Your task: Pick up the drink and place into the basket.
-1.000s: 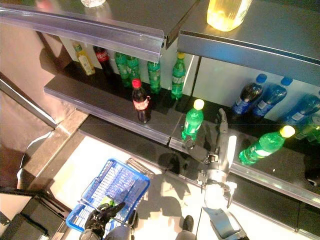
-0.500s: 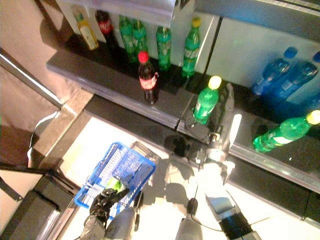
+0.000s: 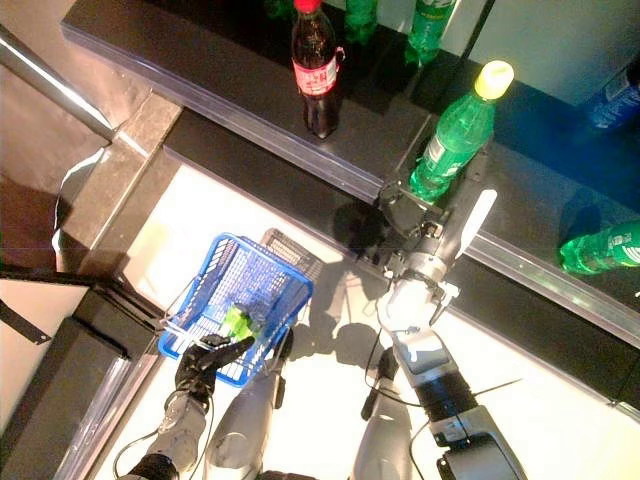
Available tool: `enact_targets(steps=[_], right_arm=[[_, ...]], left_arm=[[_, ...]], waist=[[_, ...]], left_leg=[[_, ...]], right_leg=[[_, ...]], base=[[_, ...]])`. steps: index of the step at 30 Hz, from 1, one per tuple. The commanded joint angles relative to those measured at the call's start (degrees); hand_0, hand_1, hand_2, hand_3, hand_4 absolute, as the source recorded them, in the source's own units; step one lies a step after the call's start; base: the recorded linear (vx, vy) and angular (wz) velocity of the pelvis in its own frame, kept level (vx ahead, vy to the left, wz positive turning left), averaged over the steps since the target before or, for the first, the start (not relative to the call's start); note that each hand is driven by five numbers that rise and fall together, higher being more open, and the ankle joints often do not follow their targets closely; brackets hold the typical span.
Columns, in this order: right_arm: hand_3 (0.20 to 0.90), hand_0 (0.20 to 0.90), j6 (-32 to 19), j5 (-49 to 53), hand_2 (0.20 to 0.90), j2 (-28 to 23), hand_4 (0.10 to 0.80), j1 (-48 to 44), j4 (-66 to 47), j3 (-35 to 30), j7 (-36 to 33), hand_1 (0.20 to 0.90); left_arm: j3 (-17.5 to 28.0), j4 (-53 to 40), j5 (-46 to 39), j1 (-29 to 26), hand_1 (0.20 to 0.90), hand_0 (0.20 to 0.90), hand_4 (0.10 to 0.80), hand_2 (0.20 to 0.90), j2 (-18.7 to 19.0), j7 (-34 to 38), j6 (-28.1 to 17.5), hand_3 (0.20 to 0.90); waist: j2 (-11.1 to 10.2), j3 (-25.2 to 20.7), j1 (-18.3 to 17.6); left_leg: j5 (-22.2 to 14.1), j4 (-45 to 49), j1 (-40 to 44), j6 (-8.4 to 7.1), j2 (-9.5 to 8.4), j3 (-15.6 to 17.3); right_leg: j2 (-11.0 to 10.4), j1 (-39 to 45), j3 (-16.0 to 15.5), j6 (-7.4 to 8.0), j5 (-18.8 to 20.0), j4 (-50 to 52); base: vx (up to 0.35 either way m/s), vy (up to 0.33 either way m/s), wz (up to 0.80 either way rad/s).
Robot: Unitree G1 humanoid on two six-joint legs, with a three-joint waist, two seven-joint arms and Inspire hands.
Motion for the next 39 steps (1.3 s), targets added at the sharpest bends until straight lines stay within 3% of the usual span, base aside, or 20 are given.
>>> enact_targets(steps=[1,16,17,18,19,39], right_arm=[[0.900,0.900,-2.8,-1.2,0.900,-1.3,0.800,-6.7,-5.9,-5.0,-2.5,0.900],[0.900,0.900,-2.6,3.0,0.900,-4.5,0.800,-14.6,-1.0,-8.0,-3.5,0.900],[0.694,0.724,-2.3,3.7,0.724,-4.9,0.594,-15.7,-0.7,-8.3,-3.3,0.724],[0.694,0.724,-2.3,3.7,0.724,-5.0,0.594,-15.7,-0.7,-8.3,-3.3,0.724],[0.200,0.300,-2.1,4.0,0.300,-5.3,0.100,-16.7,-0.2,-8.6,-2.9,0.300],[0.200,0.300,-2.1,5.0,0.300,-7.2,0.100,-15.4,-1.9,-10.8,-1.7,0.300]], left_arm=[[-1.8,-1.9,-0.7,7.6,0.300,0.300,0.100,0.300,1.7,1.3,-0.6,0.200],[-3.1,-3.3,-1.5,6.4,0.300,0.300,0.100,0.300,1.8,1.6,-0.2,0.200],[-3.2,-3.5,-1.7,6.3,0.300,0.300,0.100,0.300,1.9,1.5,0.0,0.200],[-3.2,-3.5,-1.7,6.2,0.300,0.300,0.100,0.300,1.9,1.5,0.0,0.200],[-3.2,-3.7,-1.8,6.2,0.300,0.300,0.100,0.300,2.0,1.3,0.1,0.200],[-1.2,-5.2,-3.9,7.3,0.300,0.300,0.100,0.300,3.0,-0.1,-2.2,0.200]], waist=[[-1.3,-0.2,1.0],[-1.0,-0.2,2.2],[-1.0,-0.2,2.3],[-1.0,-0.2,2.3],[-0.8,-0.2,2.4],[-0.4,-0.2,2.4]], left_leg=[[2.8,2.3,-4.3,3.30,-1.87,-3.2],[2.4,3.1,-6.9,4.17,-2.88,-3.0],[2.3,3.2,-7.1,4.31,-3.09,-3.0],[2.3,3.2,-7.2,4.32,-3.10,-3.0],[2.2,3.4,-7.3,4.49,-3.34,-3.1],[0.8,5.8,-6.1,5.30,-4.54,-2.8]], right_leg=[[-1.2,1.7,-0.6,-2.42,-0.5,1.9],[-1.1,-1.5,-0.6,-2.84,-0.3,2.9],[-1.1,-1.9,-0.5,-2.88,-0.3,3.1],[-1.1,-2.0,-0.5,-2.88,-0.3,3.1],[-1.1,-2.3,-0.5,-2.96,-0.4,3.4],[-1.0,-2.7,-1.0,-4.31,-3.8,9.4]], base=[[0.008,-0.002,-0.05],[0.001,0.000,0.00],[0.000,0.000,0.00],[0.000,0.000,0.00],[0.000,0.000,0.00],[-0.005,0.001,0.00]])
